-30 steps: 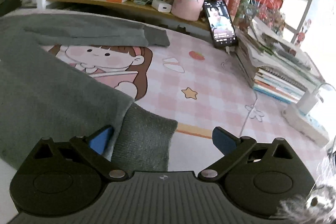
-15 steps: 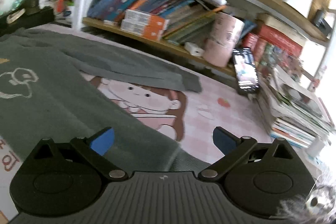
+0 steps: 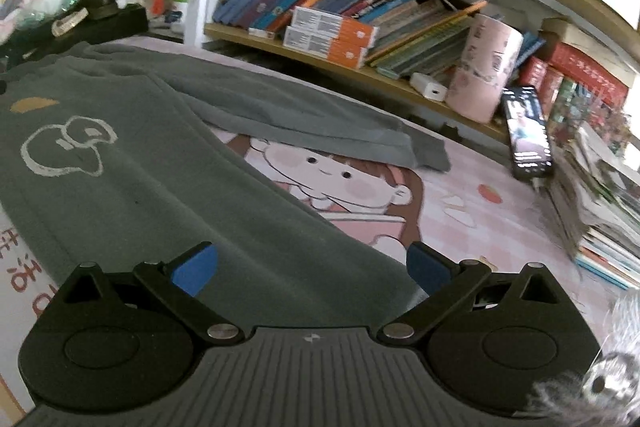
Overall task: Fold clothes
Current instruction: 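Move both open grippers to the sweatshirt's hem edge, then grasp the hem corner with the left gripper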
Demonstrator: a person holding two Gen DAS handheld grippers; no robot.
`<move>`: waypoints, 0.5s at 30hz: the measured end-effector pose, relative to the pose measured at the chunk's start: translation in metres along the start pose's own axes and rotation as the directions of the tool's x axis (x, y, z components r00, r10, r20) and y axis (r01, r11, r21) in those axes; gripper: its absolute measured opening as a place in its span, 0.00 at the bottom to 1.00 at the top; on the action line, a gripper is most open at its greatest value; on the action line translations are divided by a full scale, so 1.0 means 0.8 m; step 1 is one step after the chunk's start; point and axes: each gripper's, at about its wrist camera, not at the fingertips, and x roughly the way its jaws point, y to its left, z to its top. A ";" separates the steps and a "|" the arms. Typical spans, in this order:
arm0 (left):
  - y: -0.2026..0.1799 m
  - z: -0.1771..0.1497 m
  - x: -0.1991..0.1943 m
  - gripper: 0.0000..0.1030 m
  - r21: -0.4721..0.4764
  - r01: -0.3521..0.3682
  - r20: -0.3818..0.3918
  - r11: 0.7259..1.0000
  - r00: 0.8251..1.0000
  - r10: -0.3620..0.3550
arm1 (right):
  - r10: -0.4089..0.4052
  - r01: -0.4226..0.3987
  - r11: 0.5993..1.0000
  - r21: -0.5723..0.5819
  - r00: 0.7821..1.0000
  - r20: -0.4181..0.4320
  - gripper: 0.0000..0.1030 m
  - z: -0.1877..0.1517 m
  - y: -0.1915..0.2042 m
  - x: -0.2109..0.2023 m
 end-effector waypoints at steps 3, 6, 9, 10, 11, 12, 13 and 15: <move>0.003 0.003 0.002 1.00 -0.007 -0.014 -0.009 1.000 1.000 0.014 | 0.030 -0.030 0.999 -0.014 1.000 0.002 0.99 0.001 0.004 0.010; 0.009 0.005 0.005 1.00 -0.023 -0.031 -0.023 0.999 0.999 0.031 | 0.049 -0.049 0.998 -0.035 0.999 -0.008 0.99 -0.003 0.007 0.017; 0.014 0.009 0.007 1.00 -0.025 -0.058 -0.035 0.998 0.998 0.057 | 0.063 -0.063 0.997 -0.044 0.998 -0.012 1.00 -0.007 0.004 0.019; 0.015 0.010 0.007 1.00 -0.022 -0.068 -0.037 0.997 0.997 0.067 | 0.067 -0.067 0.997 -0.044 0.998 -0.011 1.00 -0.008 0.003 0.019; 0.016 0.012 0.008 1.00 -0.018 -0.077 -0.038 0.997 0.996 0.076 | 0.067 -0.068 0.997 -0.045 0.998 -0.010 1.00 -0.009 0.002 0.019; 0.016 0.013 0.009 1.00 -0.018 -0.083 -0.040 0.996 0.996 0.083 | 0.068 -0.069 0.997 -0.045 0.998 -0.009 1.00 -0.010 0.001 0.019; 0.017 0.014 0.010 1.00 -0.019 -0.088 -0.043 0.996 0.995 0.087 | 0.071 -0.071 0.996 -0.044 0.997 -0.006 1.00 -0.011 0.000 0.019; 0.020 0.016 0.014 1.00 -0.027 -0.096 -0.050 0.995 0.994 0.095 | 0.076 -0.076 0.996 -0.035 0.997 0.001 1.00 -0.013 -0.001 0.018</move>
